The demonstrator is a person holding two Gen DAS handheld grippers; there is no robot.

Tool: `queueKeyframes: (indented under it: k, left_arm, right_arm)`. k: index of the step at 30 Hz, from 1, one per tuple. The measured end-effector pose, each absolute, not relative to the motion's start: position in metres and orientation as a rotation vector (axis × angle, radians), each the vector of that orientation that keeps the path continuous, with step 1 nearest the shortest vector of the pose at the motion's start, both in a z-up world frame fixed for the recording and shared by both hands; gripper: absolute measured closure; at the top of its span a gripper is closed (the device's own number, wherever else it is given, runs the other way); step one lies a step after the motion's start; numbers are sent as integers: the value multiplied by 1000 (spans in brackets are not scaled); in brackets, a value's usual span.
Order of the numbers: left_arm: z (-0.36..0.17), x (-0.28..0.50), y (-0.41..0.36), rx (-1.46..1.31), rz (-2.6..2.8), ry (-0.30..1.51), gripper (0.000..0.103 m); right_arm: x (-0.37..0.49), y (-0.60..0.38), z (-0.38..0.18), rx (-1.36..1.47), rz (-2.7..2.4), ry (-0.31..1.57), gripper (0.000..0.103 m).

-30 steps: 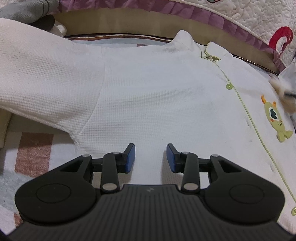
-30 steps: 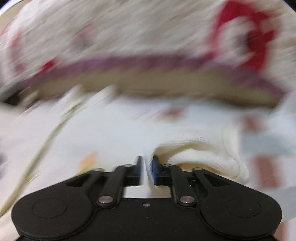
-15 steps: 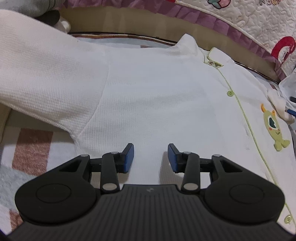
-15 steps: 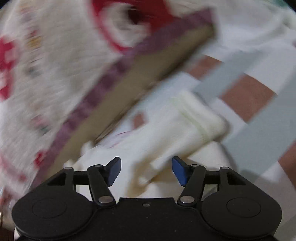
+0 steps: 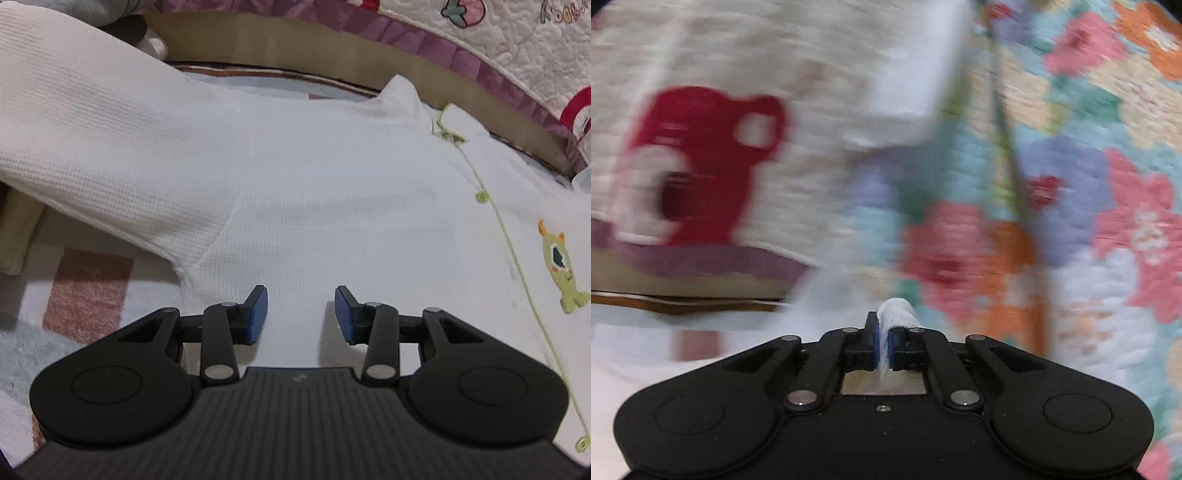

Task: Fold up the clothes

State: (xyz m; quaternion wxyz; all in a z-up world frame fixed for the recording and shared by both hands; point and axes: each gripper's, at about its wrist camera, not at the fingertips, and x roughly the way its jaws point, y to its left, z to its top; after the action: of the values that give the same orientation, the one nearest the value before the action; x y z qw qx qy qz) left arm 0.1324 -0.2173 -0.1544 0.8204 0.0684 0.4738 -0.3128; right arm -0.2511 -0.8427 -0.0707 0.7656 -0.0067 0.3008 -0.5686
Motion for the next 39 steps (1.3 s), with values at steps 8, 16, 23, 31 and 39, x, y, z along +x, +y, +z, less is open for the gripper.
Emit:
queueKeyframes:
  k: [8,16,23,31,39]
  left_arm:
    - [-157,132,-217,173,-623,1015,64]
    - [-152,133,-214,173,-595,1014,62]
    - [-143,132,-207,199,-578,1005,62]
    - [-126,129,-203,166,-468,880,56]
    - [-77,128,-149,15,-357,717,60]
  right_arm:
    - [-274,-869,-117,3,-1331,922,91]
    - [-282,-845,-150,270,-1451,862,55]
    - [-290,-809,-127,431,-1307,660,52]
    - [-171,-679,-132,39,-569,900,42]
    - [-75,-530,-93,-64,-68,771,42]
